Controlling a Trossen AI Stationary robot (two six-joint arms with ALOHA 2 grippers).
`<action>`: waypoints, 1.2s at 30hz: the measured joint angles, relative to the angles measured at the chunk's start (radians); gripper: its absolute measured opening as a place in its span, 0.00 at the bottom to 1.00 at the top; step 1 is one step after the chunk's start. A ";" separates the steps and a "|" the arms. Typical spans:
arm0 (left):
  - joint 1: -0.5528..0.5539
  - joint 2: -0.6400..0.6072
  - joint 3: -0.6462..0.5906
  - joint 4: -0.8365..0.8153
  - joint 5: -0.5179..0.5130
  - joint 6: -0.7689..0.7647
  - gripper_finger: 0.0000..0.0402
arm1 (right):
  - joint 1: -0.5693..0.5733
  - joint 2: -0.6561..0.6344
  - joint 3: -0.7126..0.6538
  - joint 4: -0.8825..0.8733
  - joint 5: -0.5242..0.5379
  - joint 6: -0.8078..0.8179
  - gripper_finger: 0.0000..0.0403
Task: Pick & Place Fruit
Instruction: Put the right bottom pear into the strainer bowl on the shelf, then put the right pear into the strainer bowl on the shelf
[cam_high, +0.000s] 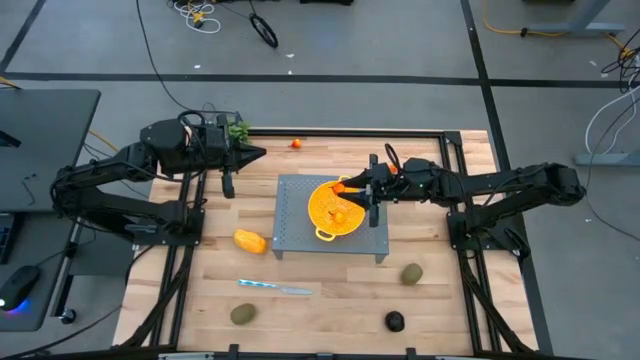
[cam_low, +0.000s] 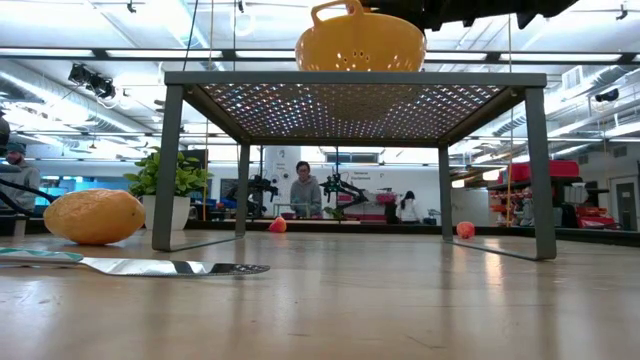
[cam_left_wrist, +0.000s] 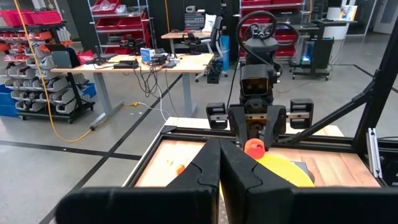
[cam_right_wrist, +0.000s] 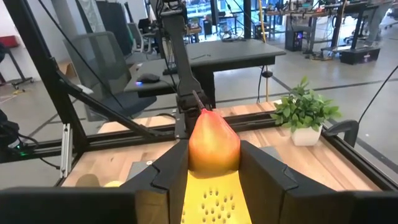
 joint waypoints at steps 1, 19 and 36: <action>0.000 0.000 0.000 0.000 0.000 0.000 0.01 | 0.000 0.001 0.000 0.000 0.000 0.000 0.33; 0.000 0.000 0.000 -0.014 0.000 0.000 0.01 | 0.000 0.002 0.000 0.001 0.002 0.000 0.37; 0.000 0.000 0.000 -0.014 0.000 0.000 0.01 | 0.000 0.002 0.000 0.000 0.035 0.000 0.47</action>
